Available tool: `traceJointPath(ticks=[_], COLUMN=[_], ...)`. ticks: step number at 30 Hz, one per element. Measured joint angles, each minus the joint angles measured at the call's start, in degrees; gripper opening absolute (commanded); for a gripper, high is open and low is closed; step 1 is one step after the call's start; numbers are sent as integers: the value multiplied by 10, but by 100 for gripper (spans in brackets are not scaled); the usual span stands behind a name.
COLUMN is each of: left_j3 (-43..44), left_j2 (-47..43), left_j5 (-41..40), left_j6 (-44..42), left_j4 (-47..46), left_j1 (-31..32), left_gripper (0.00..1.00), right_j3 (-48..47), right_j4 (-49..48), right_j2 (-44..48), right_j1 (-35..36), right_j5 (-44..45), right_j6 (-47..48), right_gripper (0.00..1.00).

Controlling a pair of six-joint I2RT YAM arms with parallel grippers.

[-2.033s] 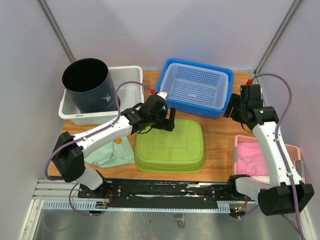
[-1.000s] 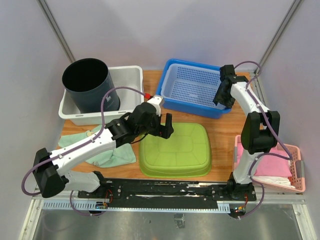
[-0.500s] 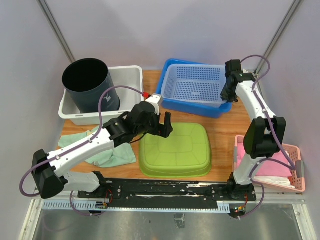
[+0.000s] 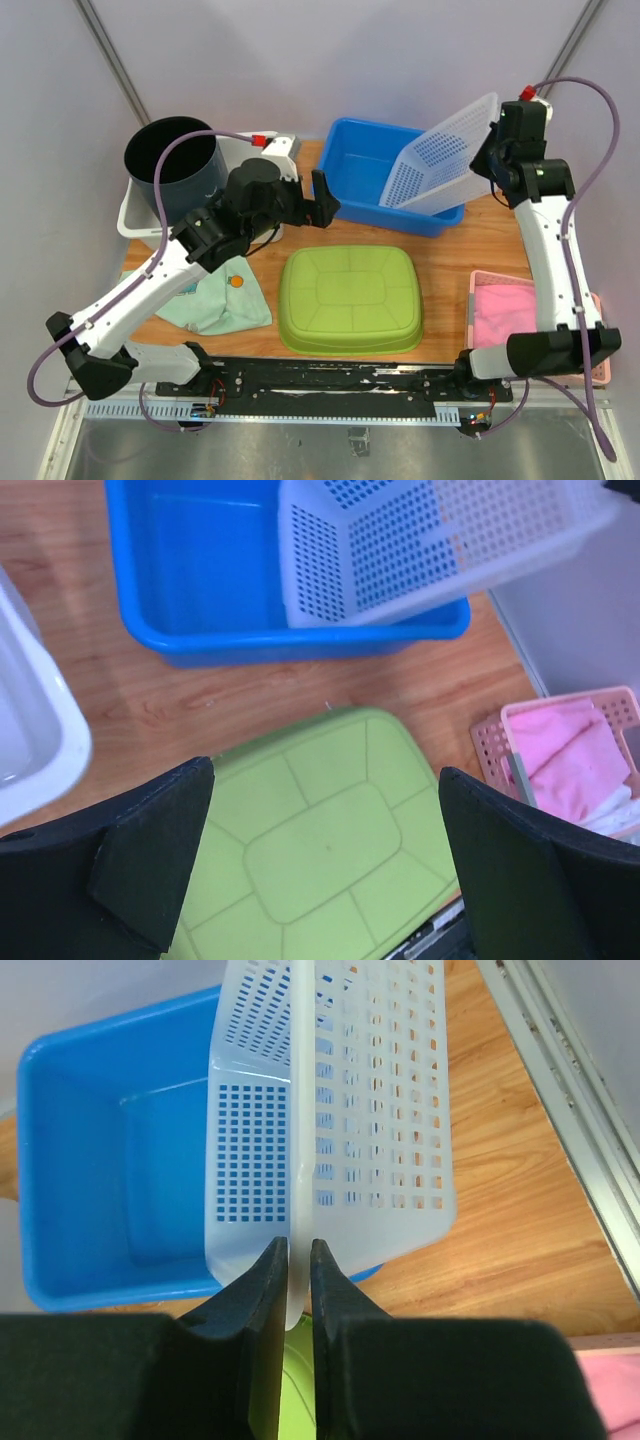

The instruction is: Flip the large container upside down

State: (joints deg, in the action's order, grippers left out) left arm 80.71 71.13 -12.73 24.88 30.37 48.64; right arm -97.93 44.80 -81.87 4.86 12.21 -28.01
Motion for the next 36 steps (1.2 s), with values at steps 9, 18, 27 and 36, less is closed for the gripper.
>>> traceJointPath(ticks=[9, 18, 27, 36], left_j3=[0, -8, -29, -74], left_j2=[14, 35, 35, 69], left_j5=[37, 100, 143, 207], left_j6=[-3, -9, -18, -118], left_j4=[-9, -48, -82, -258], left_j1=[-49, -58, -58, -50], left_gripper=[99, 99, 99, 99], right_j3=[30, 25, 11, 9], right_j4=[-4, -6, -14, -20], right_j2=[102, 169, 196, 159], right_j1=[0, 0, 0, 0], right_j5=[-23, -67, -93, -116], right_j6=[8, 8, 8, -16], right_gripper=[1, 1, 1, 1])
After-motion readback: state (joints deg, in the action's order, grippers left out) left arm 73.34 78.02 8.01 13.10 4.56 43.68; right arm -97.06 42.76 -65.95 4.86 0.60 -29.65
